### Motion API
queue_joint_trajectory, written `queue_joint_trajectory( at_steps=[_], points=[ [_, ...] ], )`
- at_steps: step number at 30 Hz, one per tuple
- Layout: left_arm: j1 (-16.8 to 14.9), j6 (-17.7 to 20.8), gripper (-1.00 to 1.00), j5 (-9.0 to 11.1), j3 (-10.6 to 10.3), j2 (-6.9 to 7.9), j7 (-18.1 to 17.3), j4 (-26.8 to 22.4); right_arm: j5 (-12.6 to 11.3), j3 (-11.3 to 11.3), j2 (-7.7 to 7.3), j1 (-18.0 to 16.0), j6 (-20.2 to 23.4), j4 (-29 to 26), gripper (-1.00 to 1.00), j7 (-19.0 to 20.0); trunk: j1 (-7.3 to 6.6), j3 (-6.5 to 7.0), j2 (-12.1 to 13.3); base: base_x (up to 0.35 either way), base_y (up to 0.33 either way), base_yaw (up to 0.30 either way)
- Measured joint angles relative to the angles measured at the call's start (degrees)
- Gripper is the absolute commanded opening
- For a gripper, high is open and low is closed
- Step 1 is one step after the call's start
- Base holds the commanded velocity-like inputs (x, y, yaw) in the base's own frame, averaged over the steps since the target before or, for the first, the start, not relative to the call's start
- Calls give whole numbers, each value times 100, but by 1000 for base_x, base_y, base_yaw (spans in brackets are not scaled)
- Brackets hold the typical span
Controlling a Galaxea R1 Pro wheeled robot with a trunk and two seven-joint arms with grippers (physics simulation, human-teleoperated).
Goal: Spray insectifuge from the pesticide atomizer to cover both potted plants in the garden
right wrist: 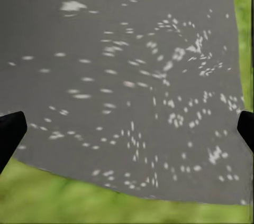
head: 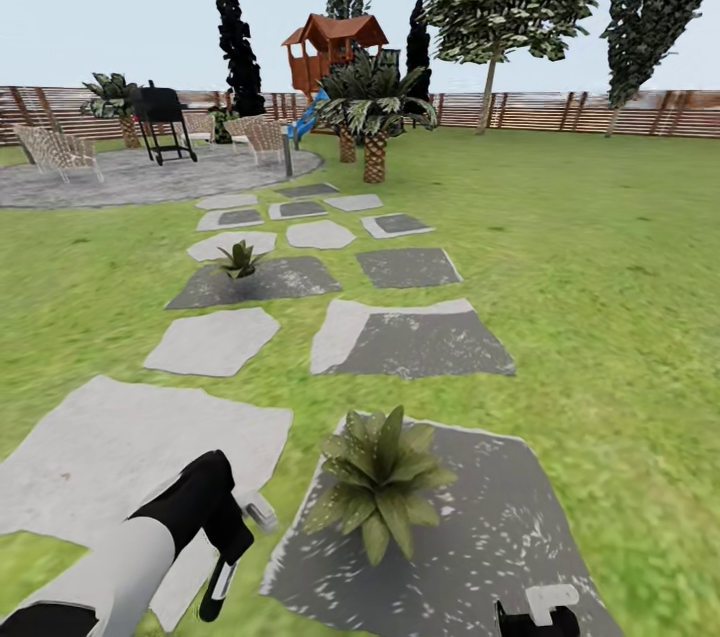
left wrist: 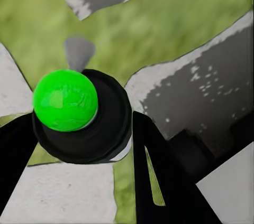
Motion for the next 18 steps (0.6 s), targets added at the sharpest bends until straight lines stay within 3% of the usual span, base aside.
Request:
queue_joint_trajectory(
  at_steps=[8, 18],
  points=[
    [5, -1, -100, -1, 0, -14, 7, -1, 16, 5, -12, 0, 5, 5, 100, 8, 0, 0, 0, 100, -258, 4],
    [-2, -2, -100, 5, 0, -15, 7, -9, 9, 6, -10, 0, 1, 1, 100, 8, 2, 0, 0, -5, -272, 1]
  ],
)
